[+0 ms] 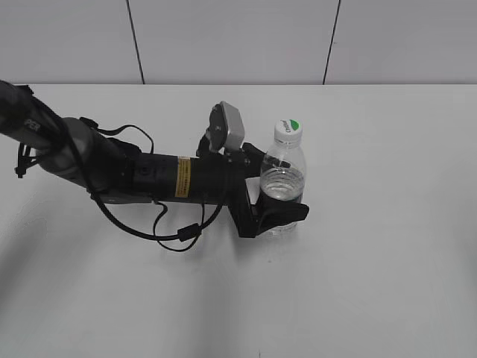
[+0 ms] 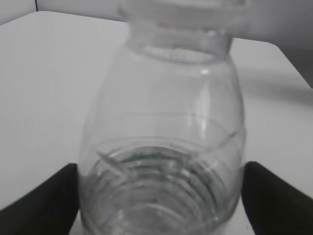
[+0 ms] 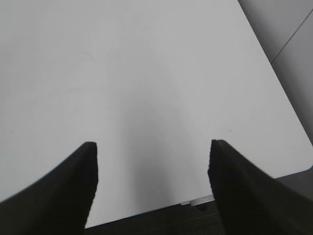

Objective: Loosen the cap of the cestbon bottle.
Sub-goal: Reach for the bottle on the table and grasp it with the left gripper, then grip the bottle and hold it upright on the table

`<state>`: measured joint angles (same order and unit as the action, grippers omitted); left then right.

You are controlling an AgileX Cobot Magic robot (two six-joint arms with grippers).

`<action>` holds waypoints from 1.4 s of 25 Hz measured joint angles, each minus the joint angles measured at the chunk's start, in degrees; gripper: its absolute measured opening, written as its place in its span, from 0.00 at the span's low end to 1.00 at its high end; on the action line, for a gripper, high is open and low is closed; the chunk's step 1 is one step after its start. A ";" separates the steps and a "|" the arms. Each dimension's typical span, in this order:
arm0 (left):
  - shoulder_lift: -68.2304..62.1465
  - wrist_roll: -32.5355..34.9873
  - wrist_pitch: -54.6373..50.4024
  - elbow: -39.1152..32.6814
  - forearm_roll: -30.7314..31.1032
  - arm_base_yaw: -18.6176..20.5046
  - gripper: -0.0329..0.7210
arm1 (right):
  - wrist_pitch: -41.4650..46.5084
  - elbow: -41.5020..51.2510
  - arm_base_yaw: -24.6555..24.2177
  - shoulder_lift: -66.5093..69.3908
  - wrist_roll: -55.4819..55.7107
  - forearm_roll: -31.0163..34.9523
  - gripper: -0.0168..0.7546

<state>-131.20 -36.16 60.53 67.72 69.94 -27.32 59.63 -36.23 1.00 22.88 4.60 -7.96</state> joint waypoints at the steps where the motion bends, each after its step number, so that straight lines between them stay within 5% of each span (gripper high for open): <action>1: -0.34 -0.01 0.24 0.46 0.07 -0.13 0.83 | -0.05 0.00 0.00 0.00 0.07 0.00 0.73; 13: -1.23 -0.06 2.65 1.04 -0.49 -0.64 0.82 | -0.73 0.00 0.00 0.00 0.24 0.00 0.73; 22: -1.23 -0.06 2.75 1.04 -1.48 -0.64 0.62 | -0.78 0.00 0.00 0.00 0.28 0.00 0.73; 28: -1.23 -0.06 2.82 1.04 -1.48 -0.51 0.59 | -0.73 0.00 0.00 0.00 0.28 0.10 0.73; 35: 0.58 -0.62 3.69 1.04 3.56 4.10 0.58 | -0.73 0.00 0.00 0.00 0.28 0.10 0.73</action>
<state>-130.61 -36.78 64.22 68.76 73.49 -23.22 58.90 -36.23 1.00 22.88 4.88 -7.86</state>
